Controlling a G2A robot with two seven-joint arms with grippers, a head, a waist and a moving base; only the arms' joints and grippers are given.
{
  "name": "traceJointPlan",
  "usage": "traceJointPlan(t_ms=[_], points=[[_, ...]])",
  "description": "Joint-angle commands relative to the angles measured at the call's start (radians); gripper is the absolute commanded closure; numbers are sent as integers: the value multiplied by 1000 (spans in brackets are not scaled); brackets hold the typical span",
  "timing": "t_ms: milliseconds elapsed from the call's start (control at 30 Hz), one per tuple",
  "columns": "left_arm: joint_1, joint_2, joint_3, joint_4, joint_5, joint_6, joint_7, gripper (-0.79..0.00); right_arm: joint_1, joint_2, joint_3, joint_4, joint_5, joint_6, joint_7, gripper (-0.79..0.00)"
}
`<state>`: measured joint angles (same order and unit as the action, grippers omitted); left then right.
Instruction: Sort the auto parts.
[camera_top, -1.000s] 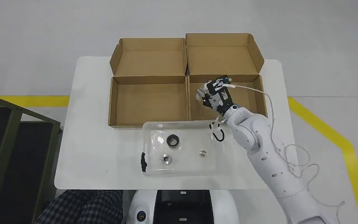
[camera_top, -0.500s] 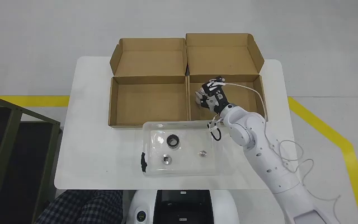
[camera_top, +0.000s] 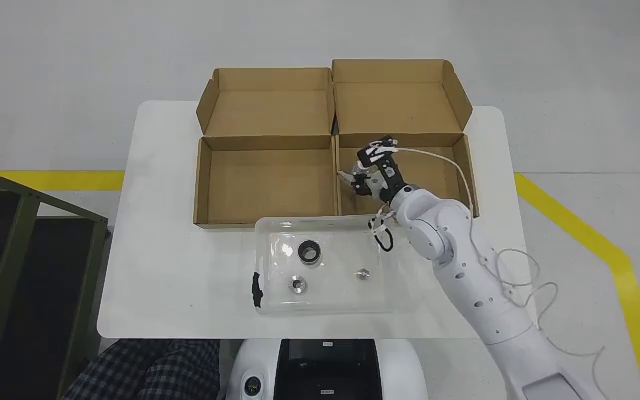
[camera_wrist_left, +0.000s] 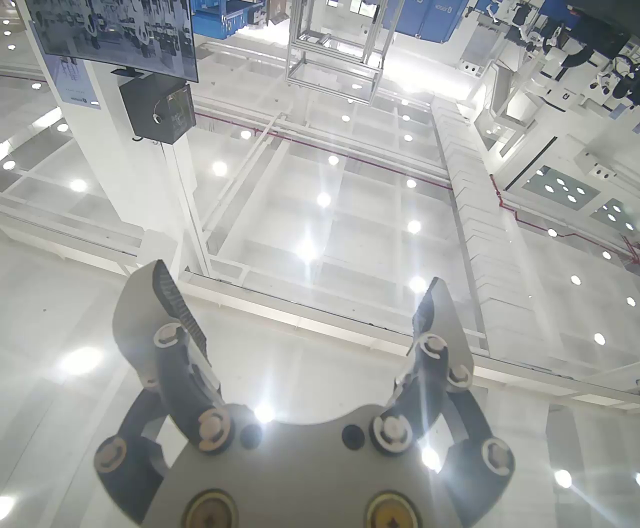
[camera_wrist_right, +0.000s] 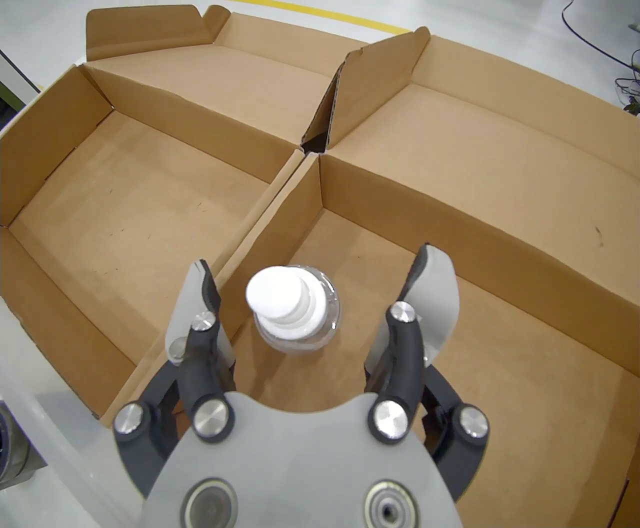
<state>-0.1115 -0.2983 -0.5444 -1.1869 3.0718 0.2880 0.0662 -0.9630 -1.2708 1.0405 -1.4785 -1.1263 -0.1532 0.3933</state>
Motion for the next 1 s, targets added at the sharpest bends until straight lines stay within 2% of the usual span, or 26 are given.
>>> traceJointPlan(t_ms=[0,133,400,633,967], points=[[0,0,0,0,0,0,0,-785,-10,2,10,-28,-13,-2,-4,-727],[0,0,0,0,0,0,0,-785,-44,11,36,-122,-52,-8,15,-785],[0,0,0,0,0,0,0,-785,-122,29,98,-299,-47,-89,62,-785],[0,0,0,0,0,0,0,-785,-182,45,131,-420,-2,-246,117,-785],[0,0,0,0,0,0,0,-785,-286,77,145,-551,29,-500,280,-785]])
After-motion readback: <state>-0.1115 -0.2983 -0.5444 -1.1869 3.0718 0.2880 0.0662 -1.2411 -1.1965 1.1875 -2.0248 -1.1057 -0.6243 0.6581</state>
